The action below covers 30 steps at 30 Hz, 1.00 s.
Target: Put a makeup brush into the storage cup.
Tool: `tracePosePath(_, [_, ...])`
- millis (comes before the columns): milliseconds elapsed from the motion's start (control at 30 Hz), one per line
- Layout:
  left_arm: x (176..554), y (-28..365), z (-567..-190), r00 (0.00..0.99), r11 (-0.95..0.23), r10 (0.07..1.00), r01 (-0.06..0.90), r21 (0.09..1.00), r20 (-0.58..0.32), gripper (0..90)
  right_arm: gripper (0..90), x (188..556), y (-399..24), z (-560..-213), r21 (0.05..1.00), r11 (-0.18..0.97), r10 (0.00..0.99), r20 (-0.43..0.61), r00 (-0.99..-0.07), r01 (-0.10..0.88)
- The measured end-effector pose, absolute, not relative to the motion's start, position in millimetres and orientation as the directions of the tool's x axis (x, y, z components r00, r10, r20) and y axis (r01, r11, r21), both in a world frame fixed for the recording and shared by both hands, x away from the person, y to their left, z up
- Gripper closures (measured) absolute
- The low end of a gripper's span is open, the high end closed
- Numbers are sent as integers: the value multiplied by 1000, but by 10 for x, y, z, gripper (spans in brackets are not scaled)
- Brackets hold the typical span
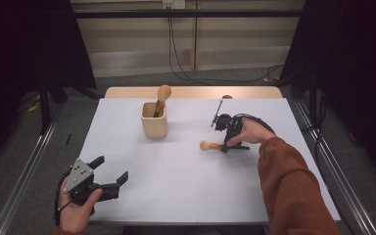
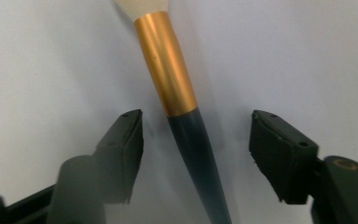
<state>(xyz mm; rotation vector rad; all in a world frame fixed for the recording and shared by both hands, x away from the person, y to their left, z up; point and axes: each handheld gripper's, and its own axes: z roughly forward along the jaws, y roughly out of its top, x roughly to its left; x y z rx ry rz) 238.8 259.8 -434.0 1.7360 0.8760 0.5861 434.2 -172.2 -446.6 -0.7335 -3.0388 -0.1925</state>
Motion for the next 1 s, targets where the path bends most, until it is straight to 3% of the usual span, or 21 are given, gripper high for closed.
tracePosePath(67, [2388, 2604, -4337, 612, -177, 791, 270, 946, -26, 31, 468, 4339, -1723, -4490, 103, 885, 452, 48, -891, 455])
tracePosePath(233, [2389, 2600, -4333, 612, -182, 790, 266, 947, -20, 31, 537, 4350, -1729, -4519, 108, 888, 444, 51, -894, 447])
tracePosePath(467, [2398, 2593, -4336, 618, -183, 786, 269, 946, -23, 31, 580, 4314, -1691, -4514, 99, 899, 426, 22, -904, 426])
tracePosePath(833, [2409, 2584, -4344, 621, -186, 784, 270, 945, -23, 31, 732, 4316, -1683, -4505, 99, 899, 427, 31, -904, 427])
tracePosePath(1000, [2411, 2583, -4343, 622, -194, 783, 270, 943, -17, 31, 750, 4318, -1676, -4506, 96, 900, 425, 25, -905, 425])
